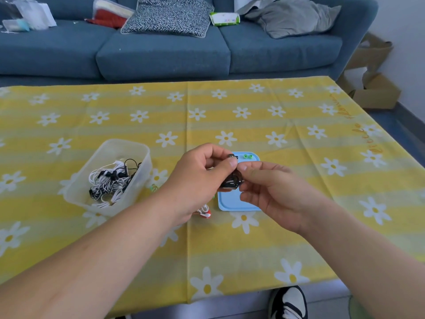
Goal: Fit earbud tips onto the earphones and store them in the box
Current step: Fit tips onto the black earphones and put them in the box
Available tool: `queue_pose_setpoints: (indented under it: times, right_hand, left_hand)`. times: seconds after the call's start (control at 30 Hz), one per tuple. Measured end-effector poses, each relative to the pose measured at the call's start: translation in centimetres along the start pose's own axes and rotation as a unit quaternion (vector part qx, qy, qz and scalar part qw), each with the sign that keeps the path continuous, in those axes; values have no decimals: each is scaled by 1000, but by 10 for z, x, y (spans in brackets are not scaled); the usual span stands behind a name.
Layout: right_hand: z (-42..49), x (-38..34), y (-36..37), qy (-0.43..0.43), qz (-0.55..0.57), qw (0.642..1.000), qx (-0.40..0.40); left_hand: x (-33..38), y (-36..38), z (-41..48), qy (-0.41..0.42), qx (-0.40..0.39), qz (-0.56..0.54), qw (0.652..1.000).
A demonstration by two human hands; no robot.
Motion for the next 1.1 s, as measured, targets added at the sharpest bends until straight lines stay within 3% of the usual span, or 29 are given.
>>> queue_pose_setpoints:
  times: [0.23, 0.43, 0.63, 1.0, 1.1]
  right_hand:
    - [3, -14, -29, -18, -100, 991, 88]
    - [27, -49, -67, -106, -282, 918, 259]
    - [87, -66, -66, -94, -482, 839, 237]
    - [121, -61, -67, -35, -614, 764, 196]
    - [104, -74, -66, -69, -592, 772, 221]
  left_hand:
    - [-11, 4, 16, -35, 53, 5, 998]
    - [-18, 8, 28, -60, 42, 11, 997]
    - [-20, -1, 31, -65, 47, 6, 997]
    - [-15, -28, 23, -58, 43, 27, 997]
    - [-11, -32, 17, -53, 43, 16, 998]
Point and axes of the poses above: each hand's wrist, its own z-axis towards the middle knuckle, its own y-axis out of the palm, x = y × z, the point moved 9 cm from there along z, towards the middle knuckle, and after that the axes turned 2 degrees about y, right-handed, at the moved point
